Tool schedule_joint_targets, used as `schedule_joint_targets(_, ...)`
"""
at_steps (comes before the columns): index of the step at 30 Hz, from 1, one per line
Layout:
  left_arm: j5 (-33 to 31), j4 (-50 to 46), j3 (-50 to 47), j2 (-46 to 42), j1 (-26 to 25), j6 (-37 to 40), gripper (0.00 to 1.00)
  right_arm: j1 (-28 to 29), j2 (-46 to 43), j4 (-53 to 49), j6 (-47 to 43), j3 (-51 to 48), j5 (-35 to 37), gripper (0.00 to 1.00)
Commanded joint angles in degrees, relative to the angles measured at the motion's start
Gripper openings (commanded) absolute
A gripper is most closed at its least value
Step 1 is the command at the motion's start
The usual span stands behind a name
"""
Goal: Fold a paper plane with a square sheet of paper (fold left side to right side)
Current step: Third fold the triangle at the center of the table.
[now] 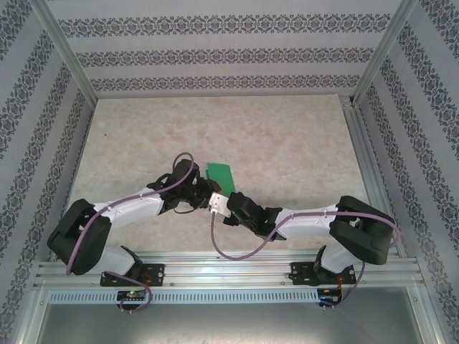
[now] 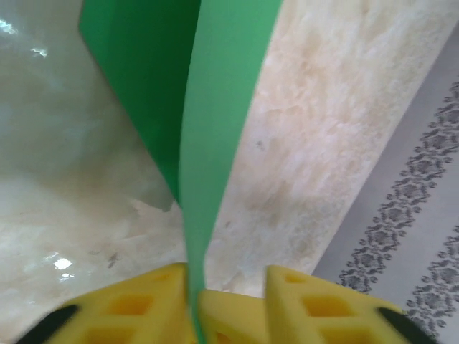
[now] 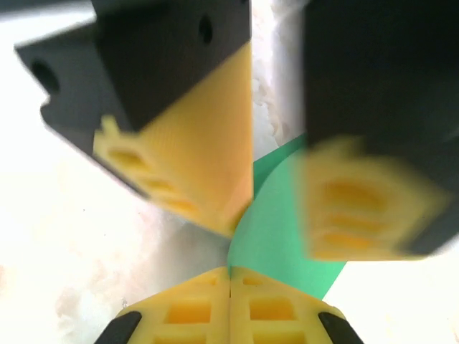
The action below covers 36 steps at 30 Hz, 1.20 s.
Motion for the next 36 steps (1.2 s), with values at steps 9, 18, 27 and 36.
schedule_joint_targets(9, 5.95, -5.99, 0.97, -10.57, 14.41, 14.16, 0.51, 0.02, 0.74, 0.36, 0.77, -0.18, -0.93, 0.00)
schedule_joint_targets(18, 16.60, 4.22, 14.10, 10.58, 14.55, 22.15, 0.27, -0.19, 0.92, -0.95, 1.86, -0.01, -1.06, 0.00)
schedule_joint_targets(27, 17.39, 6.21, 22.35, 28.59, 11.89, 25.73, 0.18, -1.73, 0.52, -1.90, 4.87, 0.51, -2.90, 0.00)
schedule_joint_targets(36, 14.81, 6.00, 22.83, 34.53, 11.64, 27.07, 0.16, -2.79, 1.61, -2.87, 5.56, 1.48, -3.58, 0.02)
